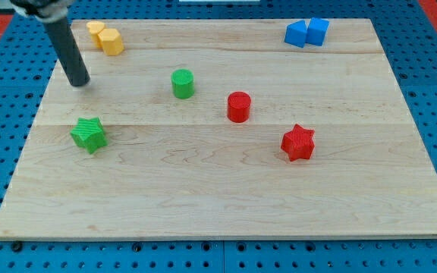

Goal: Place the yellow heart diagonally on top right side of the green star

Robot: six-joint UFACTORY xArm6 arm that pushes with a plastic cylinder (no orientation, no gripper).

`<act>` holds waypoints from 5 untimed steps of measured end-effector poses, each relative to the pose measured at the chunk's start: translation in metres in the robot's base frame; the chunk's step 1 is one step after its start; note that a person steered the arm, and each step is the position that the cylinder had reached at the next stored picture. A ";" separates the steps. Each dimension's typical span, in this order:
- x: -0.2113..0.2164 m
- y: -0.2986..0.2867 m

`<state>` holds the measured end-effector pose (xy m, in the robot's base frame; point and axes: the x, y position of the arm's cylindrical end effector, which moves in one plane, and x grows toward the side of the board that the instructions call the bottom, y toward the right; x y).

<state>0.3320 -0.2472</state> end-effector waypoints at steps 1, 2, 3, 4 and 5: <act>-0.063 -0.030; -0.132 -0.036; -0.132 0.002; -0.073 0.028; -0.032 0.043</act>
<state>0.2999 -0.2038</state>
